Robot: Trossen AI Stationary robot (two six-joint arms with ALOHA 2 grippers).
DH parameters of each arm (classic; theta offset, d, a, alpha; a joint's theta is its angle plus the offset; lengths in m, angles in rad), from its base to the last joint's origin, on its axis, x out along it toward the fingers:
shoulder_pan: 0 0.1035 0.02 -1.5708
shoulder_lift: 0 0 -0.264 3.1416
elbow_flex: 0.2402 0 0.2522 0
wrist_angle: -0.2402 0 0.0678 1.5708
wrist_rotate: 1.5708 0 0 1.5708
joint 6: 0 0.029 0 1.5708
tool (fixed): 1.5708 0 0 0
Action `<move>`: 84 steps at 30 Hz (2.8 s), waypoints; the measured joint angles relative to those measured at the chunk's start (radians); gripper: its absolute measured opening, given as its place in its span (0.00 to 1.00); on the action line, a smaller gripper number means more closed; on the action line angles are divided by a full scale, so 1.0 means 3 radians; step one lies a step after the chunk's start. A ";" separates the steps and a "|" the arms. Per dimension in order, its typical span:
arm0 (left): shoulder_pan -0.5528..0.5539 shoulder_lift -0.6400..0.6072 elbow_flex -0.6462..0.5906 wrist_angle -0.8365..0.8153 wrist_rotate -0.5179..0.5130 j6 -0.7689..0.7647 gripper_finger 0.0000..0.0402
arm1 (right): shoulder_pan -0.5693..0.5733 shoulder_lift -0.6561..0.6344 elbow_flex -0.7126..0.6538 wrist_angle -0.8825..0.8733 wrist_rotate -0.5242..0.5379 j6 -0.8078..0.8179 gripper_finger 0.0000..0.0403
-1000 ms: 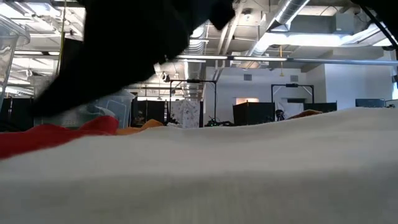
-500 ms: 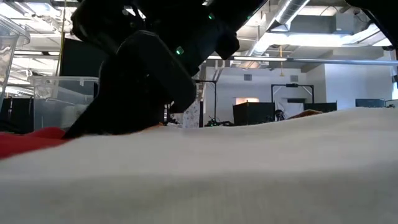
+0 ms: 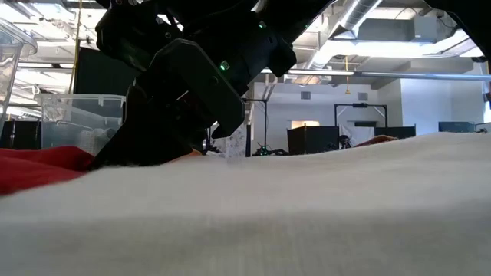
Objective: Sort towels by color in basket
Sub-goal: Put the red towel into the bottom transparent bin
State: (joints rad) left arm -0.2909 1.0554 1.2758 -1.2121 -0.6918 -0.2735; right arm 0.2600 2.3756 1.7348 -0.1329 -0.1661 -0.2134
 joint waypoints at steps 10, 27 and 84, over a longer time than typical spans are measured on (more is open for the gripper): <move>0.0000 0.0000 0.0000 0.0000 0.0000 -0.0002 0.47 | 0.0000 0.0000 0.0062 -0.0026 -0.0020 -0.0105 0.09; 0.0000 0.0000 0.0000 -0.0006 0.0023 -0.0029 0.47 | 0.0133 -0.0209 0.0616 -0.0160 -0.0423 -0.0471 0.09; 0.0000 0.0038 -0.0003 -0.0027 0.0056 -0.0074 0.47 | -0.0283 0.0120 0.1083 0.1595 -0.0406 -0.0402 0.14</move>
State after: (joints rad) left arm -0.2909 1.0668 1.2751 -1.2201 -0.6750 -0.2958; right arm 0.1750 2.4115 2.0598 0.3455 -0.2878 -0.3339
